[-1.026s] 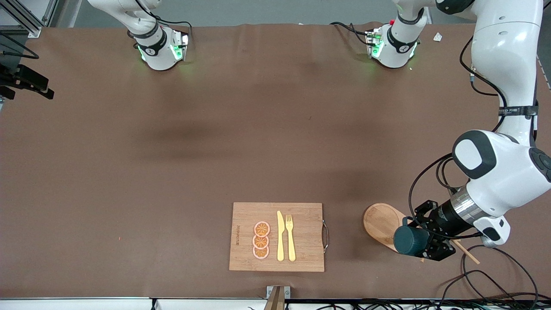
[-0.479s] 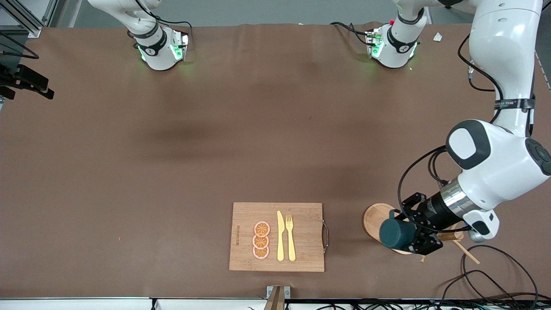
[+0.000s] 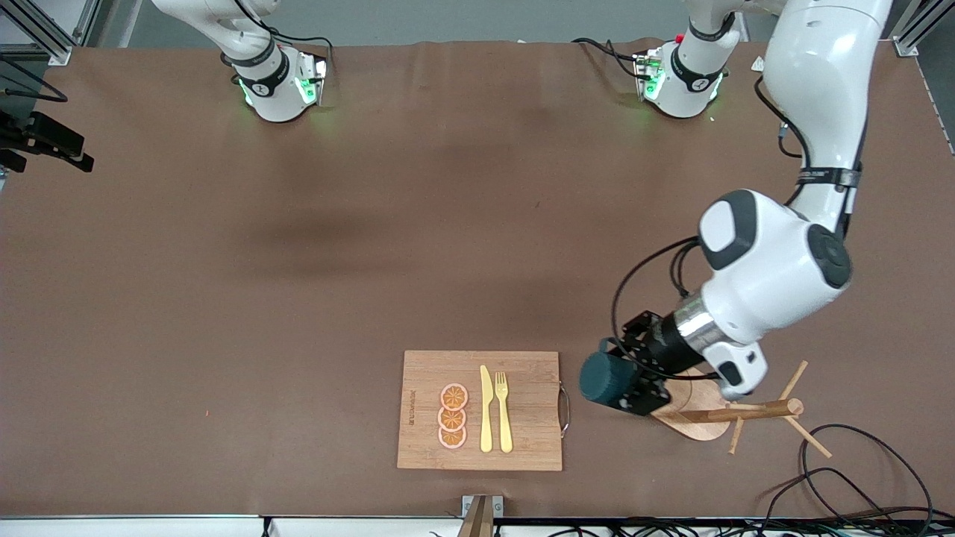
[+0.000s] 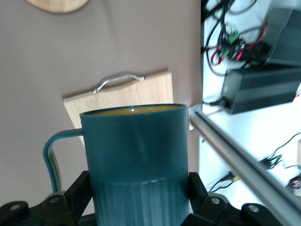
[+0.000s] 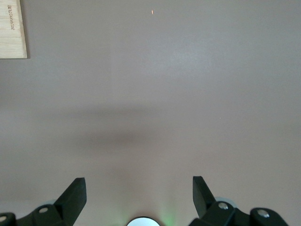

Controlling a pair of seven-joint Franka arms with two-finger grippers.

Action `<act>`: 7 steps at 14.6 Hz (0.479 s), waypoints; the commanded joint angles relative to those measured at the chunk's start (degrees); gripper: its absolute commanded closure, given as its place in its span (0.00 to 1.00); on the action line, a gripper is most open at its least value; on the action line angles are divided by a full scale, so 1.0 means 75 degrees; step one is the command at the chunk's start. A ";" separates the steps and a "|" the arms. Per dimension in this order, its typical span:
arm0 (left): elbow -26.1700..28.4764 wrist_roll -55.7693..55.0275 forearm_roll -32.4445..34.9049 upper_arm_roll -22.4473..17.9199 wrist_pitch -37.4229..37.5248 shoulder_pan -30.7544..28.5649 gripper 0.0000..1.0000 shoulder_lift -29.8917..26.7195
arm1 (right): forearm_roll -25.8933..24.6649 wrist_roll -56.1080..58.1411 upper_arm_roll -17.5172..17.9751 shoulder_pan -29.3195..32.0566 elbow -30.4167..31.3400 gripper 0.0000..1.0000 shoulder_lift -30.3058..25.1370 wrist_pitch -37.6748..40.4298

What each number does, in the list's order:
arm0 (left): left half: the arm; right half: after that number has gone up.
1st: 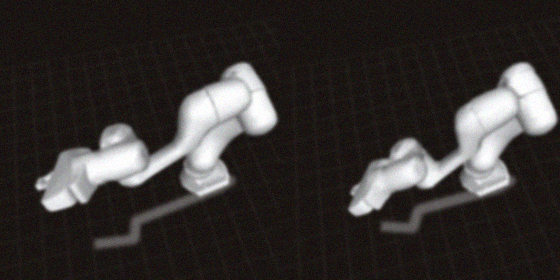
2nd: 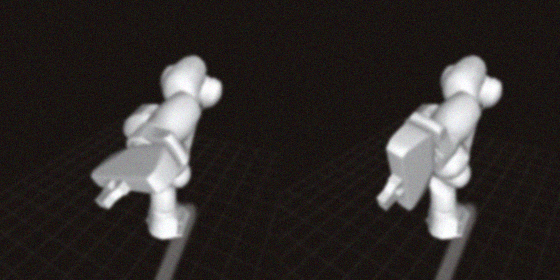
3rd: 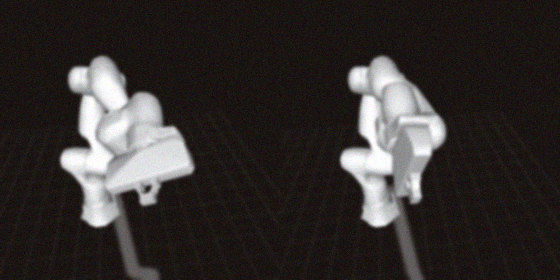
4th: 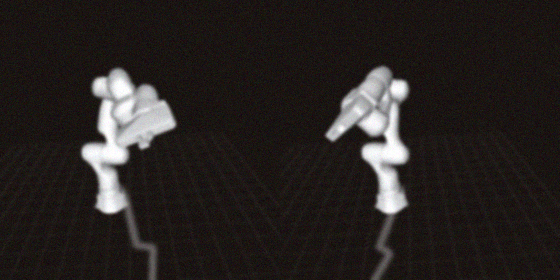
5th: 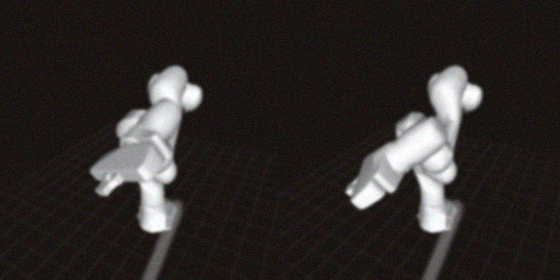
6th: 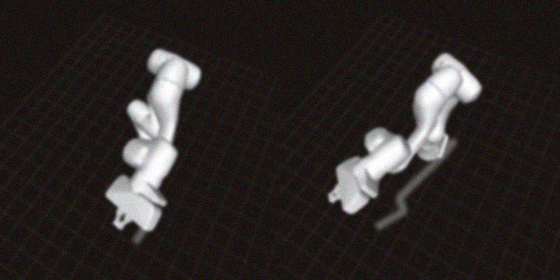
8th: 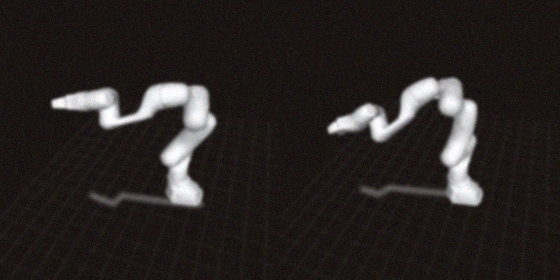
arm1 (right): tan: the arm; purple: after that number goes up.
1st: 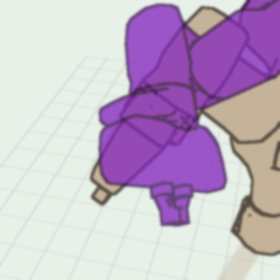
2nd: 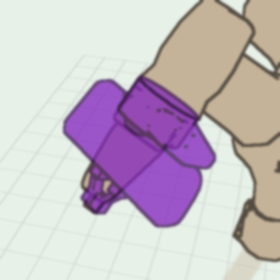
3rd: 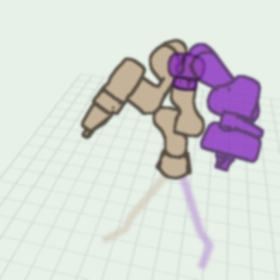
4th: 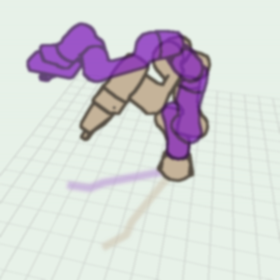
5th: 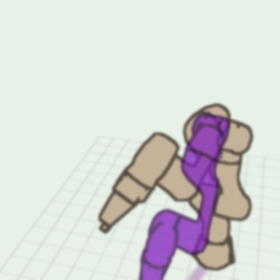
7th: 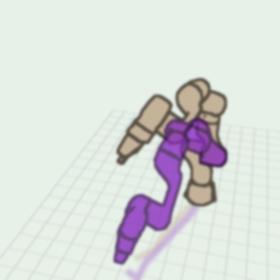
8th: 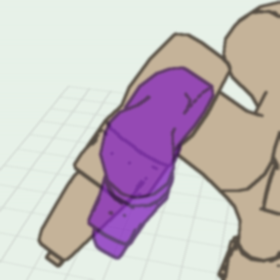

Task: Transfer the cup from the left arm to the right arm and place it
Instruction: 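Carry the mug over the table middle with the left gripper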

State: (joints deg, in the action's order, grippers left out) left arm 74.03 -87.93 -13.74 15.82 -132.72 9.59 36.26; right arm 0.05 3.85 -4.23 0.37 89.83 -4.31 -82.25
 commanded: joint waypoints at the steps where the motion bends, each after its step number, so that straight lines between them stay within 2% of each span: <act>1: 0.0043 -0.0753 0.1135 -0.0268 -0.0117 0.0932 0.36 -0.0054 | -0.0066 -0.0010 0.0025 -0.0014 0.0011 0.00 -0.0023 -0.0072; 3: 0.0043 -0.1690 0.2401 -0.0421 -0.0117 0.1706 0.36 -0.0018 | -0.0066 -0.0010 0.0025 -0.0003 0.0011 0.00 -0.0023 -0.0037; 7: 0.0055 -0.2664 0.4077 -0.0584 -0.0094 0.3007 0.36 0.0192 | -0.0066 -0.0010 0.0025 0.0009 0.0011 0.00 -0.0023 -0.0013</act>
State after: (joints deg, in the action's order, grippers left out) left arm 74.46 -105.13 11.58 13.43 -132.89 28.25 37.01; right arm 0.05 3.85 -4.22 0.36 89.83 -4.31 -82.46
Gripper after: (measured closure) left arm 0.132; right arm 0.000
